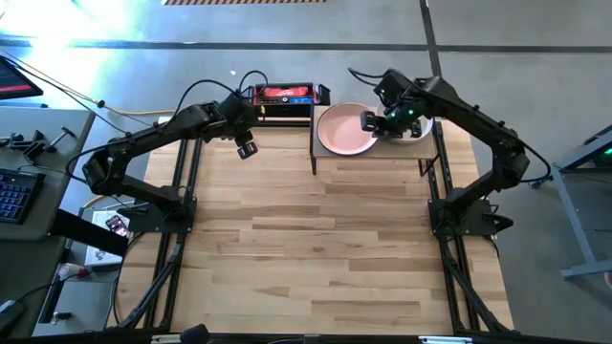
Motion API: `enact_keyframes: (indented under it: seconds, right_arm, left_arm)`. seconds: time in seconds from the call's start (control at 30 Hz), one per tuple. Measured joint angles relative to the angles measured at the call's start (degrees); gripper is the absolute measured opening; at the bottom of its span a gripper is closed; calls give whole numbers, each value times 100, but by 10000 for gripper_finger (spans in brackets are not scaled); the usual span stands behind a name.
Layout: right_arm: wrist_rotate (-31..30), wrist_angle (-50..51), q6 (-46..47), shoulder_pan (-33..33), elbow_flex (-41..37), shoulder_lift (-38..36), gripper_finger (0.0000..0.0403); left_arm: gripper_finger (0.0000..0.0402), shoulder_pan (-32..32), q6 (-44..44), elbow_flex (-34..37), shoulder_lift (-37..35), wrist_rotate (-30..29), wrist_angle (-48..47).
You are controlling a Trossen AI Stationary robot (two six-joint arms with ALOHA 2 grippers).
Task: Place and stack plates onto a shelf
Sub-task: Stack the pink plate on top of the green plate on the shelf
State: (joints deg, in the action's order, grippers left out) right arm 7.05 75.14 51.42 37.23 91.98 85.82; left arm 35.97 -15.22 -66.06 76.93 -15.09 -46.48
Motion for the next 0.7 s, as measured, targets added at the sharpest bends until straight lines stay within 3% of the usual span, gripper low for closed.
enact_keyframes:
  seconds: [0.7]
  right_arm:
    - [-243, -254, -44, -103, 0, 212, 94]
  left_arm:
    - [122, -1, 2, 0, 0, 0, -27]
